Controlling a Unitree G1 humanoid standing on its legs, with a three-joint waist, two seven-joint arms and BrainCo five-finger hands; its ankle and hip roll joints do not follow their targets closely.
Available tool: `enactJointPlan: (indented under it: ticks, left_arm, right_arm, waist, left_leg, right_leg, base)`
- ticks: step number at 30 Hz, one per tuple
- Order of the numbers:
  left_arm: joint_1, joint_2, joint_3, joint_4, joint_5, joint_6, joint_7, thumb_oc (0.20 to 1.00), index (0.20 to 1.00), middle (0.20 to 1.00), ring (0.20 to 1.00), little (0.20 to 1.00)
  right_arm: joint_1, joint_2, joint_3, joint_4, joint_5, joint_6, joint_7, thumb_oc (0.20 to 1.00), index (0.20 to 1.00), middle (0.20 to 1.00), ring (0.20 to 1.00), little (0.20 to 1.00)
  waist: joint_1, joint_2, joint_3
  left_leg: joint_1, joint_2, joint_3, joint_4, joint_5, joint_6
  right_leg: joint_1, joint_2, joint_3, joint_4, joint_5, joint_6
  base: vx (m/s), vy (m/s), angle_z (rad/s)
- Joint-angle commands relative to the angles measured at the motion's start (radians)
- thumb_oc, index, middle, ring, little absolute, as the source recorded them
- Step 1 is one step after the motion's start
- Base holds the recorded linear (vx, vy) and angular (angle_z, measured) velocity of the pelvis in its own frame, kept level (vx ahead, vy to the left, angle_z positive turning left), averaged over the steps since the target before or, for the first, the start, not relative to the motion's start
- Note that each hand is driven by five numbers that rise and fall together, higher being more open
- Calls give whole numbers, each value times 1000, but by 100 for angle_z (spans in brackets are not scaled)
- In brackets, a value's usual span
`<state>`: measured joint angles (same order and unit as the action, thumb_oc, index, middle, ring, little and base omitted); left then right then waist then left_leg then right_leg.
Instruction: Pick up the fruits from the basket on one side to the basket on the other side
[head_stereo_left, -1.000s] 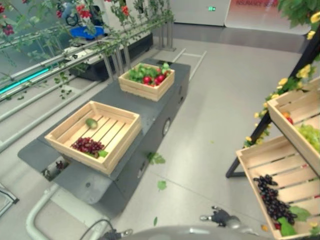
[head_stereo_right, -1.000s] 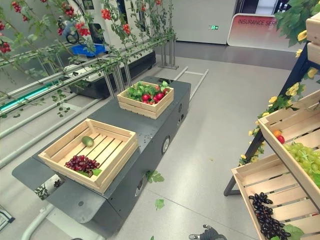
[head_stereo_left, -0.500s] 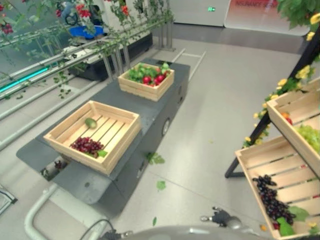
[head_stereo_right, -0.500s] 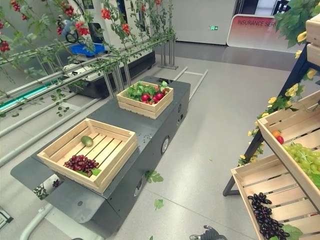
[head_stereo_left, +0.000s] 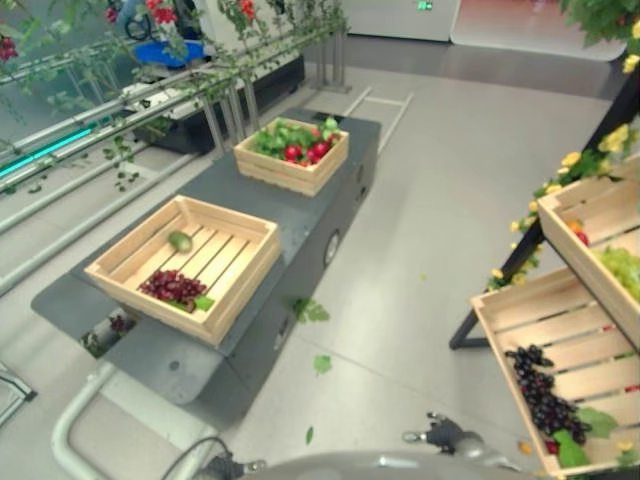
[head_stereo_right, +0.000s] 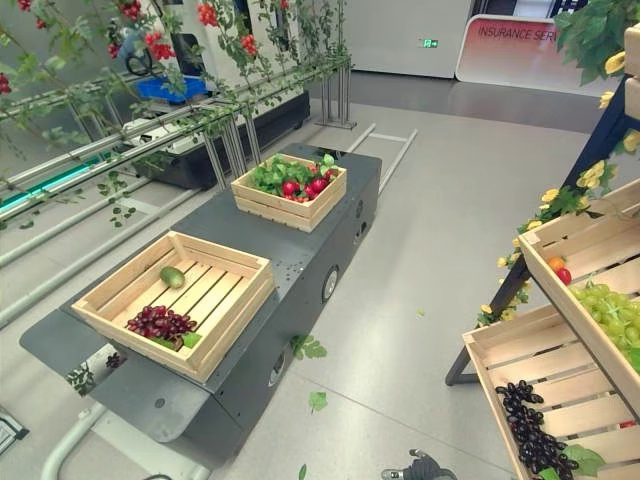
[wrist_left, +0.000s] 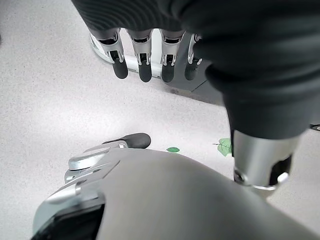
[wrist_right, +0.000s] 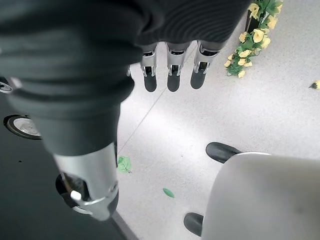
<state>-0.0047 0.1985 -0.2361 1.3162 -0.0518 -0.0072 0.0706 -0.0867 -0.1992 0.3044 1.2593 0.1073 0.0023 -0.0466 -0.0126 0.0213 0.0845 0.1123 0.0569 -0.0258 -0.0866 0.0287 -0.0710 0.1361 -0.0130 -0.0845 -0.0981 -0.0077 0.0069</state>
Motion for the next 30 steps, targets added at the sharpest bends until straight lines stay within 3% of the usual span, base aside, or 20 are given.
enactJointPlan:
  ticks: [1, 5, 8, 9, 10, 13, 15, 16, 18, 19, 20, 24, 27, 30]
  left_arm:
    - [-115, -46, -10, 71, 19, -14, 35, 1000, 1000, 1000, 1000, 1000]
    - [-117, -50, 13, 64, -19, -17, 63, 1000, 1000, 1000, 1000, 1000]
    - [-122, -63, 39, 44, -72, -28, 97, 1000, 1000, 1000, 1000, 1000]
    - [-123, -63, 39, 44, -72, -27, 97, 1000, 1000, 1000, 1000, 1000]
    - [-123, -71, 67, 35, -122, -32, 103, 1000, 1000, 1000, 1000, 1000]
    - [-120, -69, 97, 40, -156, -33, 103, 1000, 1000, 1000, 1000, 1000]
    - [-117, -66, 105, 47, -163, -33, 99, 1000, 1000, 1000, 1000, 1000]
    - [-103, -66, 121, 64, -176, -30, 100, 1000, 1000, 1000, 1000, 1000]
    - [-99, -66, 123, 69, -179, -26, 101, 1000, 1000, 1000, 1000, 1000]
    - [-83, -66, 137, 84, -197, -20, 92, 1000, 1000, 1000, 1000, 1000]
    - [-63, -65, 157, 100, -213, -19, 84, 1000, 1000, 1000, 1000, 1000]
    - [-33, -64, 175, 114, -208, -14, 76, 1000, 1000, 1000, 1000, 1000]
    - [-22, -62, 186, 116, -212, -15, 81, 1000, 1000, 1000, 1000, 1000]
    - [-31, -55, 180, 102, -222, -23, 89, 1000, 1000, 1000, 1000, 1000]
  right_arm:
    - [-82, -13, 18, 32, -2, -25, -21, 1000, 1000, 1000, 1000, 1000]
    - [-93, -18, 16, 32, 4, -28, -34, 1000, 1000, 1000, 1000, 1000]
    - [-107, -29, 14, 25, 10, -35, -55, 1000, 1000, 1000, 1000, 1000]
    - [-108, -29, 14, 26, 10, -35, -55, 1000, 1000, 1000, 1000, 1000]
    - [-105, -35, 5, 24, 12, -34, -68, 1000, 1000, 1000, 1000, 1000]
    - [-103, -41, 1, 21, 10, -33, -73, 1000, 1000, 1000, 1000, 1000]
    - [-106, -43, 1, 21, 13, -34, -72, 1000, 1000, 1000, 1000, 1000]
    - [-109, -44, 3, 26, 7, -34, -74, 1000, 1000, 1000, 1000, 1000]
    - [-110, -44, 4, 26, 7, -34, -75, 1000, 1000, 1000, 1000, 1000]
    - [-108, -42, 4, 23, 11, -34, -75, 1000, 1000, 1000, 1000, 1000]
    - [-100, -40, 6, 23, 8, -36, -74, 1000, 1000, 1000, 1000, 1000]
    - [-96, -34, 12, 23, 3, -38, -68, 1000, 1000, 1000, 1000, 1000]
    - [-91, -29, 15, 25, -6, -39, -65, 1000, 1000, 1000, 1000, 1000]
    - [-86, -27, 20, 19, -5, -40, -62, 1000, 1000, 1000, 1000, 1000]
  waist:
    - [-18, -12, 67]
    - [-15, -8, 83]
    - [-5, -18, 134]
    - [-7, -17, 134]
    - [3, -32, 171]
    - [10, -31, 178]
    - [13, -28, 178]
    - [21, -13, 179]
    - [23, -10, 185]
    - [36, 2, 194]
    - [49, 2, 199]
    - [67, 7, 195]
    - [71, 8, 176]
    - [70, -1, 160]
  left_leg:
    - [-8, 4, -3, 20, -56, -5]
    - [-49, 8, -8, 74, -61, -15]
    - [-145, -14, -21, 257, -80, -34]
    - [-150, -14, -24, 264, -83, -34]
    - [-240, -42, -18, 417, -81, -38]
    - [-283, -64, -26, 428, -71, -28]
    - [-307, -71, -27, 406, -63, -24]
    - [-326, -49, -37, 324, 2, -26]
    - [-342, -39, -32, 299, 33, -29]
    - [-393, -13, -22, 236, 108, -33]
    - [-406, -7, -25, 193, 130, -36]
    - [-383, 28, 8, 143, 168, -41]
    - [-351, 38, -16, 100, 180, -39]
    - [-337, 43, 5, 95, 176, -45]
  right_leg:
    - [-35, -27, -36, 32, -24, 62]
    - [-48, -21, -37, 32, -23, 55]
    - [-50, -25, -43, 35, -23, 41]
    - [-50, -24, -45, 35, -23, 41]
    - [-34, -41, -65, 35, -23, 30]
    - [-26, -35, -68, 32, -31, 24]
    - [-26, -31, -66, 31, -35, 24]
    - [-21, -9, -63, 30, -42, 25]
    - [-18, -2, -65, 31, -42, 24]
    - [-6, 19, -63, 28, -51, 21]
    - [12, 29, -51, 25, -62, 21]
    - [52, 46, -31, 16, -89, 19]
    - [66, 53, -17, 13, -103, 22]
    - [67, 39, -21, 11, -117, 23]
  base:
    - [-90, -85, 1]
    - [-97, -87, -1]
    - [-127, -109, 4]
    - [-127, -176, 2]
    - [-75, -113, 9]
    - [-42, -91, 23]
    - [19, -15, 12]
    - [63, -10, 18]
    - [79, -4, 16]
    - [160, 11, 4]
    - [163, 10, -4]
    - [136, 38, -15]
    - [109, 68, -33]
    - [97, 106, -21]
